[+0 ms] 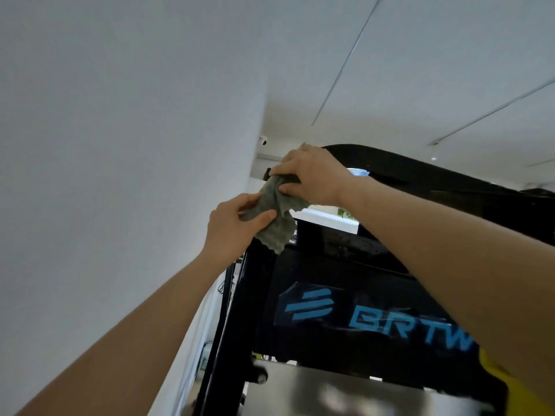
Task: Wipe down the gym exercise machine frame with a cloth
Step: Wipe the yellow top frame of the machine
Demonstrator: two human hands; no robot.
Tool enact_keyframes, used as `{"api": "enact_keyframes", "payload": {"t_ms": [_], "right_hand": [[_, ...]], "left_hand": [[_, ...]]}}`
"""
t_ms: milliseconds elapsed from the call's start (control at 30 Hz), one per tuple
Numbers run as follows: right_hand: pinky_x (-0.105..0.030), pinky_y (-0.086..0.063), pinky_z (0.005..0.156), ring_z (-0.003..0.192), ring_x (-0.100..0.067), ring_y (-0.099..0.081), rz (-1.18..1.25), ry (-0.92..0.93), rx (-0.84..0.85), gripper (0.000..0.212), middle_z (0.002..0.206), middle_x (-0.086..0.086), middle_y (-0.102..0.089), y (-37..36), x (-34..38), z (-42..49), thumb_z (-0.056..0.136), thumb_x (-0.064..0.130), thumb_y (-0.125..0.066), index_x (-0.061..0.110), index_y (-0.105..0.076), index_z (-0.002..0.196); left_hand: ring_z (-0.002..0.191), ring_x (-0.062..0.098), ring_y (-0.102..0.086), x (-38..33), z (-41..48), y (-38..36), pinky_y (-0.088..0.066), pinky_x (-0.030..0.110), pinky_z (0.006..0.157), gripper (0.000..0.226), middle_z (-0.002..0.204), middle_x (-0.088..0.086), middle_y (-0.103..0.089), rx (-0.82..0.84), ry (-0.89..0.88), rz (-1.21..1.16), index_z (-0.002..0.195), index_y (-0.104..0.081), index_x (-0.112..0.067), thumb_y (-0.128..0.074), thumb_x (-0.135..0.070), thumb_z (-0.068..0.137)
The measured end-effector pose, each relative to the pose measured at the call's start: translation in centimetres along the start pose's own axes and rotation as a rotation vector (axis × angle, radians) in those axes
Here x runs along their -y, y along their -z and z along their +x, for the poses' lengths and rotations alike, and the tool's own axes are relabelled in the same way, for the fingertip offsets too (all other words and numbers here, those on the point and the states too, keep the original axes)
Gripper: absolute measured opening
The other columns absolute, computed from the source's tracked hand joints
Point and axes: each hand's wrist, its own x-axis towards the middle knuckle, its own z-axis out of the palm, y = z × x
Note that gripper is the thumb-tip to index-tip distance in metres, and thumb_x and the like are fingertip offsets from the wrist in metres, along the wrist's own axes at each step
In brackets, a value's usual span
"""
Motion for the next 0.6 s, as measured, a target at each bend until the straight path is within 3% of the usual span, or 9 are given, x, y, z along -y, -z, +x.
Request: {"api": "enact_keyframes", "payload": {"t_ms": [133, 367, 467, 600], "right_hand": [[-0.041, -0.022, 0.12, 0.143, -0.023, -0.029, 0.136, 0.006, -0.122, 0.046, 0.147, 0.002, -0.049, -2.5, 2.3, -1.7, 0.095, 0.038, -0.063, 0.03, -0.057, 0.14], [-0.044, -0.036, 0.116, 0.15, -0.024, -0.021, 0.194, -0.042, -0.204, 0.057, 0.161, -0.004, -0.03, -4.2, 4.4, -5.0, 0.091, 0.032, -0.069, 0.023, -0.051, 0.145], [-0.046, -0.046, 0.108, 0.144, -0.029, -0.034, 0.199, -0.147, -0.279, 0.057, 0.16, -0.009, -0.034, -5.7, 4.9, -7.0, 0.091, 0.029, -0.07, 0.018, -0.051, 0.145], [-0.045, -0.057, 0.089, 0.114, -0.03, -0.061, 0.158, -0.256, -0.395, 0.044, 0.132, -0.012, -0.064, -8.8, 5.0, -10.2, 0.091, 0.02, -0.071, 0.009, -0.062, 0.133]], "left_hand": [[0.091, 0.001, -0.069, 1.3, -3.0, 0.4, -0.059, 0.034, 0.088, 0.034, 0.1, -0.015, -0.075, -0.003, 0.014, -0.008, 0.117, -0.073, -0.026, -0.08, -0.033, 0.084], [0.098, -0.005, -0.064, 2.3, -5.3, 0.8, -0.056, 0.021, 0.088, 0.041, 0.11, -0.022, -0.069, -0.009, -0.034, 0.003, 0.126, -0.066, -0.027, -0.078, -0.025, 0.086], [0.106, 0.0, -0.058, 2.2, -5.7, -0.2, -0.05, 0.015, 0.085, 0.05, 0.128, -0.009, -0.061, -0.042, -0.193, 0.218, 0.142, -0.054, -0.029, -0.068, -0.028, 0.094], [0.117, 0.026, -0.055, 1.7, -5.7, -1.3, -0.054, 0.035, 0.076, 0.047, 0.143, 0.012, -0.049, -0.079, -0.418, 0.668, 0.146, -0.052, -0.028, -0.049, -0.041, 0.101]]}}
